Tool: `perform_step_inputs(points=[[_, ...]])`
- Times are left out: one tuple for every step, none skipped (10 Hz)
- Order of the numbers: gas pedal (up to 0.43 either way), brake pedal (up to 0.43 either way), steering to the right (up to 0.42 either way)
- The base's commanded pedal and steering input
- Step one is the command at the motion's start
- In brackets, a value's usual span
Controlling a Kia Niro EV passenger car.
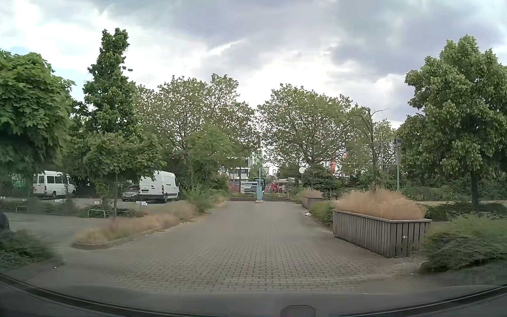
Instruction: Follow the waypoints while adhering to traffic rules and regulations
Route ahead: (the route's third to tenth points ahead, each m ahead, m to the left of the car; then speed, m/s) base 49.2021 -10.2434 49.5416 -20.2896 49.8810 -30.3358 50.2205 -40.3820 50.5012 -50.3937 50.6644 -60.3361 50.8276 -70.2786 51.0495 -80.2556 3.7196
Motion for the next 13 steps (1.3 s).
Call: perform_step_inputs(points=[[0.059, 0.037, 0.004], [0.020, 0.037, 0.003], [0.020, 0.037, 0.004], [0.020, 0.037, 0.003], [0.020, 0.037, 0.004], [0.020, 0.037, 0.003], [0.028, 0.037, 0.003], [0.028, 0.037, 0.003], [0.028, 0.037, 0.003], [0.028, 0.037, 0.003], [0.028, 0.037, 0.003], [0.028, 0.037, 0.003], [0.028, 0.037, 0.003]])
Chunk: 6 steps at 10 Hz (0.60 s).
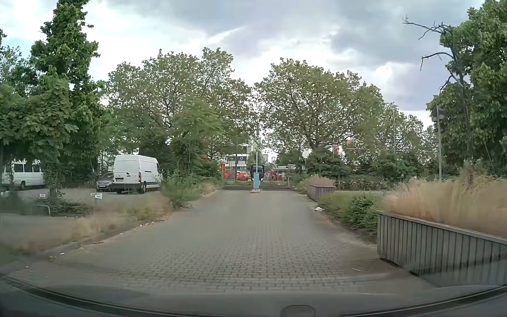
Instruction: Follow the waypoints while adhering to traffic rules and regulations
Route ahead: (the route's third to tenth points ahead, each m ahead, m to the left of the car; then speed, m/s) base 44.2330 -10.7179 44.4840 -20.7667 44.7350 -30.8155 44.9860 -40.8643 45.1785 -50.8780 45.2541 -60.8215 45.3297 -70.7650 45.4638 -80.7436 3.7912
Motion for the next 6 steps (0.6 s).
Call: perform_step_inputs(points=[[0.028, 0.037, 0.003], [0.028, 0.037, 0.003], [0.028, 0.037, 0.003], [0.028, 0.037, 0.003], [0.028, 0.037, 0.003], [0.028, 0.037, 0.003]])
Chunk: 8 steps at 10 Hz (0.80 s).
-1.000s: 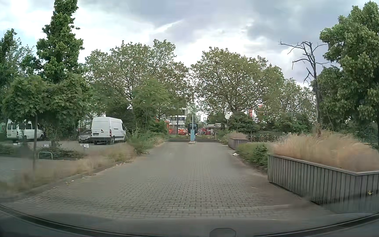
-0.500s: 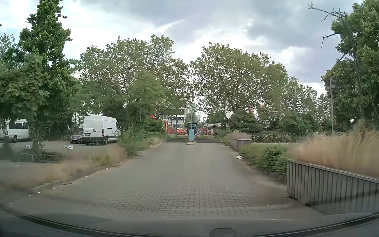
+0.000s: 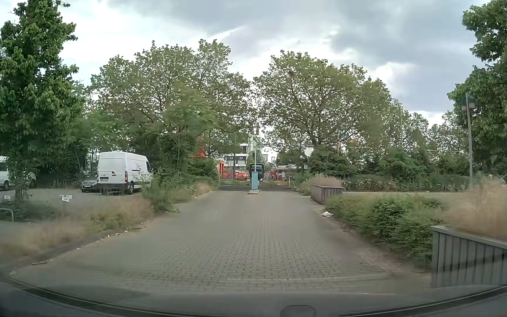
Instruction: Follow the waypoints while adhering to traffic rules and regulations
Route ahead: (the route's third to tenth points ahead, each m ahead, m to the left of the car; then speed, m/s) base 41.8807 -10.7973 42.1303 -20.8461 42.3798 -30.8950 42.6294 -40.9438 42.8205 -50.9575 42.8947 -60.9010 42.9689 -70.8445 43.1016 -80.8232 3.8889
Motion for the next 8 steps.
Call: perform_step_inputs(points=[[0.028, 0.037, 0.003], [0.028, 0.037, 0.003], [0.039, 0.037, 0.003], [0.039, 0.030, 0.004], [0.039, 0.037, 0.004], [0.039, 0.037, 0.004], [0.039, 0.037, 0.005], [0.039, 0.030, 0.005]])
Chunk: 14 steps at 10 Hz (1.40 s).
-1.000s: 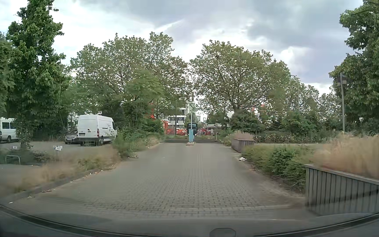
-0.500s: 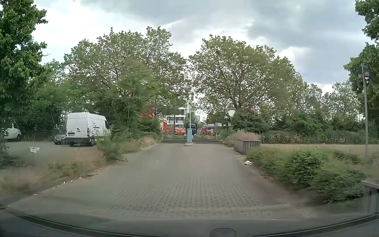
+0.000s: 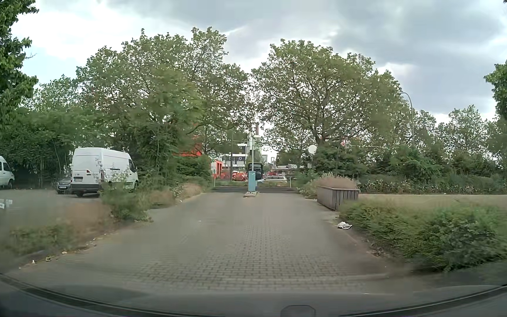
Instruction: Follow the waypoints while adhering to traffic rules and regulations
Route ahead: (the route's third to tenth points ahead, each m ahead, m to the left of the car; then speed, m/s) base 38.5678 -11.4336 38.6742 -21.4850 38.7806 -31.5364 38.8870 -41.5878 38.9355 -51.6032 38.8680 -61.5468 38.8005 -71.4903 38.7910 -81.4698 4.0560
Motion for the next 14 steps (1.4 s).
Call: perform_step_inputs(points=[[0.047, 0.037, 0.005], [0.047, 0.037, 0.005], [0.047, 0.037, 0.005], [0.047, 0.037, 0.005], [0.047, 0.037, 0.005], [0.047, 0.037, 0.005], [0.047, 0.037, 0.005], [0.047, 0.037, 0.005], [0.047, 0.037, 0.005], [0.047, 0.037, 0.005], [0.047, 0.037, 0.005], [0.047, 0.037, 0.005], [0.047, 0.037, 0.006], [0.047, 0.037, 0.008]])
